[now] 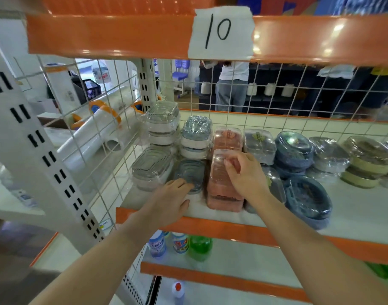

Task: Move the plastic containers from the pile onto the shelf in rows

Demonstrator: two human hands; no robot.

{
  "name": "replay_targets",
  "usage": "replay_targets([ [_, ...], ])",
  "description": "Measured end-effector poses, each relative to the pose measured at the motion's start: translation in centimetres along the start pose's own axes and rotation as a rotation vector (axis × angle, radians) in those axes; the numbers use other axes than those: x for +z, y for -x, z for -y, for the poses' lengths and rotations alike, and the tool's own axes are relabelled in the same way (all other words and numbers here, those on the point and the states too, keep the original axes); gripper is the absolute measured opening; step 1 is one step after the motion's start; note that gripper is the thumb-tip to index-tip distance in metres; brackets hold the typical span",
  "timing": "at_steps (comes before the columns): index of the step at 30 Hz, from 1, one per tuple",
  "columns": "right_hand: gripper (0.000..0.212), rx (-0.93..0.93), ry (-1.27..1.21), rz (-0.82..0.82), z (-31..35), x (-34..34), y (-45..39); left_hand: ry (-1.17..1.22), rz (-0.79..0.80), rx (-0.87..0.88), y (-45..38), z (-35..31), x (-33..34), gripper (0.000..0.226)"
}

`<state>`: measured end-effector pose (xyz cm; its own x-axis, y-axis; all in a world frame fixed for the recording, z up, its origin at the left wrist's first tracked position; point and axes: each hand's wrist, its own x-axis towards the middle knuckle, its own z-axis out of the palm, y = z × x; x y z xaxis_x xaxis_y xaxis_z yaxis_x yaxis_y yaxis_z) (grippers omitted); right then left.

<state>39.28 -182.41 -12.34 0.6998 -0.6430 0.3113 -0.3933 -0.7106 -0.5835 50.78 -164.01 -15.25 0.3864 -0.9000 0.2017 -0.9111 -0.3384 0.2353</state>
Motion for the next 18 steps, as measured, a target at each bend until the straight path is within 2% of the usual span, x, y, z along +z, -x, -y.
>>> replay_targets([
  [4,0.029,0.021,0.033,-0.028,-0.6,-1.1,2.1,-0.023,0.020,0.074,0.5,-1.8,-0.1,0.048],
  [6,0.032,0.041,0.037,-0.022,-1.2,-1.8,3.3,-0.037,0.088,0.037,0.6,-3.1,-0.4,0.050],
  [9,0.034,0.084,0.037,-0.031,-2.4,-2.9,4.9,-0.010,0.128,0.073,1.2,-4.8,-0.3,0.070],
  [10,0.034,0.102,0.030,-0.033,-2.8,-3.3,5.4,-0.023,0.148,0.084,1.2,-5.3,-0.1,0.067],
  [13,0.035,0.167,0.032,-0.031,-4.2,-4.7,7.0,-0.026,0.191,0.113,0.8,-7.1,0.3,0.038],
  [18,0.037,0.261,0.052,-0.071,-7.8,-7.9,10.2,0.016,0.239,0.132,-1.1,-11.8,1.7,0.037],
])
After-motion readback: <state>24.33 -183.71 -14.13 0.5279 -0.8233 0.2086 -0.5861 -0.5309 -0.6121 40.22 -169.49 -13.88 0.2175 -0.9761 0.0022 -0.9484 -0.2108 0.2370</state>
